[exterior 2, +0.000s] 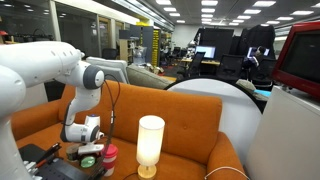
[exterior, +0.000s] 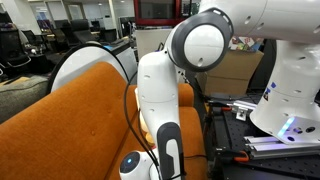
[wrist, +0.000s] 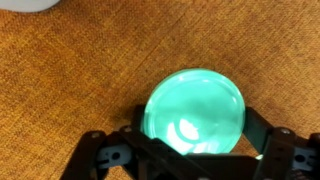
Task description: Put the green lid on the clear bottle
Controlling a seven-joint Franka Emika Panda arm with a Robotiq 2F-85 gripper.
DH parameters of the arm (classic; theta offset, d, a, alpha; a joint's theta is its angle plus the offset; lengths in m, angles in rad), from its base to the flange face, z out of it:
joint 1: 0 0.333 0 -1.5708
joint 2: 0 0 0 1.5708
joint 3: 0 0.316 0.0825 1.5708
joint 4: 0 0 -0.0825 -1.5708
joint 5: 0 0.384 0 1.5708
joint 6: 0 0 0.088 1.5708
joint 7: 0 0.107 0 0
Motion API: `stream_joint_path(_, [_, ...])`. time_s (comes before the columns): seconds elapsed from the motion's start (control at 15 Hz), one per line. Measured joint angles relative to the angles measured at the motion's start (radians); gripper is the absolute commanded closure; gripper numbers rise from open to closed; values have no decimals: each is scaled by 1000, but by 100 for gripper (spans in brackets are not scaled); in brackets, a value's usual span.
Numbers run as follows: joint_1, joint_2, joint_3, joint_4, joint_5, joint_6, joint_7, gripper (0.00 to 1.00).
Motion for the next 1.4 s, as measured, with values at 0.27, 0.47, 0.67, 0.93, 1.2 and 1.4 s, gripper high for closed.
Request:
stream_joint_path(0.27, [-16, 0, 10, -2, 0, 0, 0, 31])
stream_joint_path(0.47, [-13, -5, 10, -3, 0, 0, 10, 31])
stream_joint_path(0.67, [1, -28, 7, -8, 0, 1, 32, 31])
stream_joint_path(0.93, [32, -81, -12, -27, 0, 3, 76, 31])
stream_joint_path(1.2, [76, -161, -59, -73, 0, 13, 143, 31])
stream_joint_path(1.4, [114, -218, -104, -116, 1, 21, 194, 31])
